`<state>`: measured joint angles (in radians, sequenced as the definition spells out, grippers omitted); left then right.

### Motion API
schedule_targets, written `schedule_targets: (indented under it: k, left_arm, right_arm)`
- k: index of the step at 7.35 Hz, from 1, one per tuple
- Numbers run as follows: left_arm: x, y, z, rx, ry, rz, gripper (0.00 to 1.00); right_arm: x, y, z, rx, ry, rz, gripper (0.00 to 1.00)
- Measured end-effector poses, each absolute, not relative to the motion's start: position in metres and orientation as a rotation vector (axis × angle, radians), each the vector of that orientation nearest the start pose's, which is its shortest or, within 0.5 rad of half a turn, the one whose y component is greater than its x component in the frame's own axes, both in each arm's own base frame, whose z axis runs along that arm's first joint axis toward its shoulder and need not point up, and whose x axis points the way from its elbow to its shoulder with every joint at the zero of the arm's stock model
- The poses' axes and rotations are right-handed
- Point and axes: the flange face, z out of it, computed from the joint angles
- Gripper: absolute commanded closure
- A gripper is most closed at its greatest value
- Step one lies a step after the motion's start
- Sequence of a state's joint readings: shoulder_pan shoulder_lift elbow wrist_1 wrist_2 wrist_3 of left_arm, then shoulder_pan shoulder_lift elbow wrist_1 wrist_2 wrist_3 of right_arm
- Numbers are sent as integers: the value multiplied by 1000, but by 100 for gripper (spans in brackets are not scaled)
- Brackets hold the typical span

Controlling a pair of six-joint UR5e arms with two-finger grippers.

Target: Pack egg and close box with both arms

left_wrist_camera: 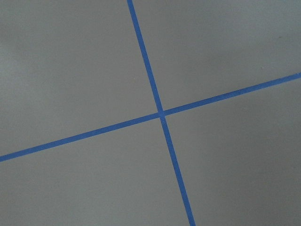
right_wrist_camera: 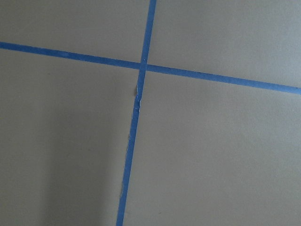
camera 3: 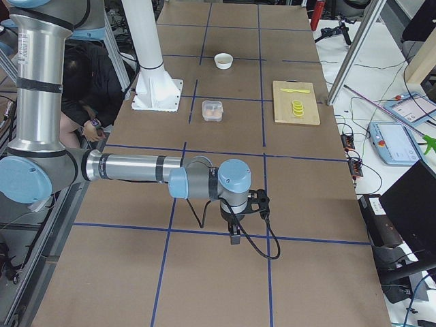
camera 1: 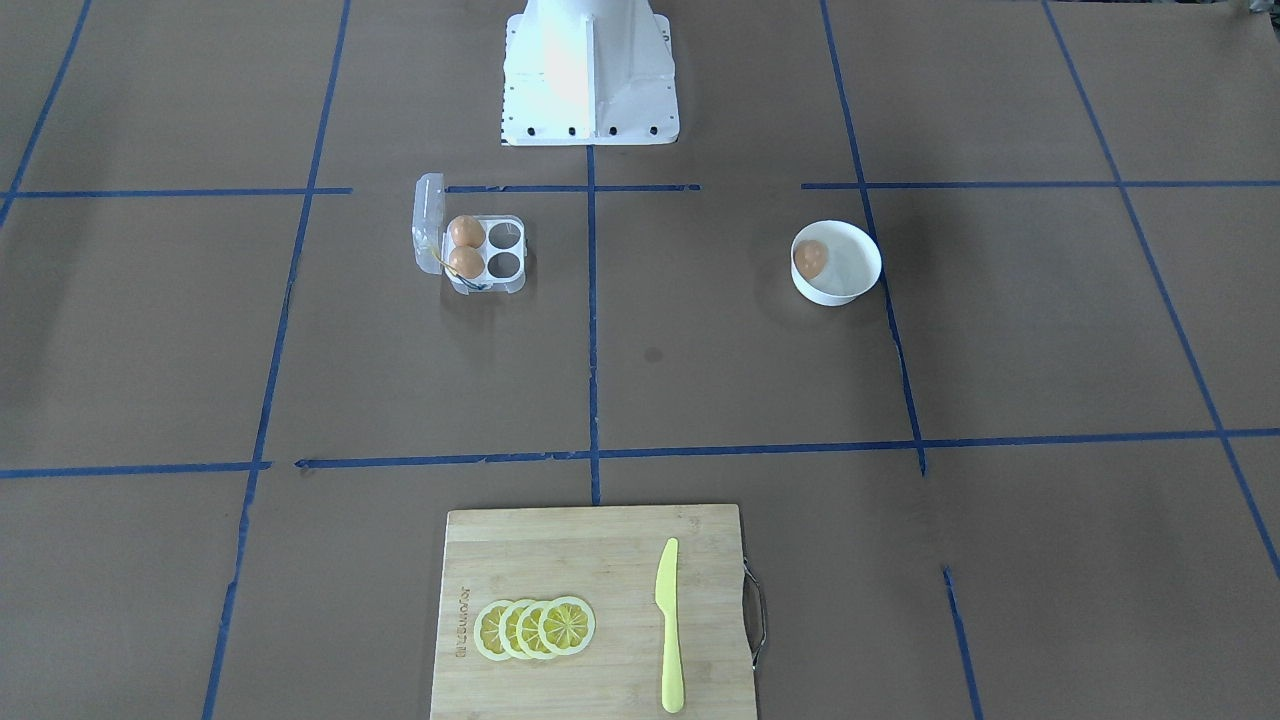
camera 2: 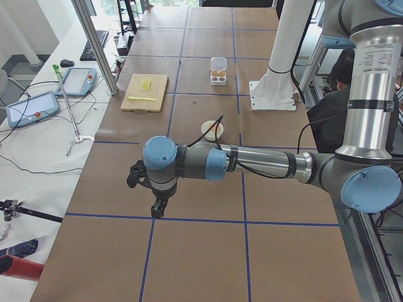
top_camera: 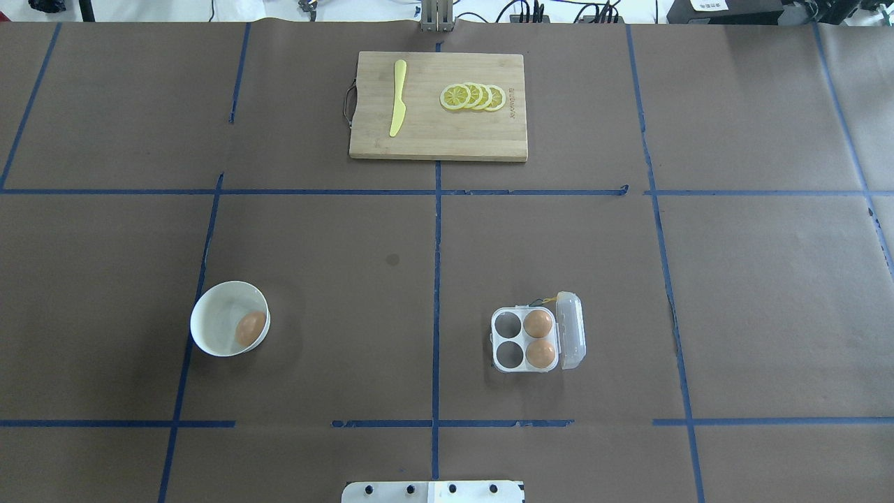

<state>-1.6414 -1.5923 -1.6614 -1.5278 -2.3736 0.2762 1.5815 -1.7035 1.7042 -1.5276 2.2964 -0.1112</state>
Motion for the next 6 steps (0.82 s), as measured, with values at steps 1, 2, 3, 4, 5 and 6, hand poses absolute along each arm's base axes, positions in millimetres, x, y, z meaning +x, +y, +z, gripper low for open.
schedule_targets:
  k: [1, 2, 3, 4, 5, 6]
  left_arm:
    - [-97, -498, 606, 204, 780, 224, 0]
    - [-97, -498, 606, 205, 780, 226, 0]
    - [-96, -497, 606, 205, 780, 227, 0]
    - [-96, -497, 606, 205, 781, 228, 0]
    - [-95, -497, 606, 212, 780, 232, 0]
    - [-94, -499, 603, 233, 778, 245, 0]
  right_arm:
    - [72, -438, 653, 87, -722, -112, 0]
    - [72, -438, 653, 87, -722, -111, 0]
    - [72, -439, 652, 88, -723, -112, 0]
    - [70, -439, 651, 89, -727, -115, 0]
    - [67, -439, 651, 86, -730, -122, 0]
    - [61, -439, 651, 78, -733, -131, 0]
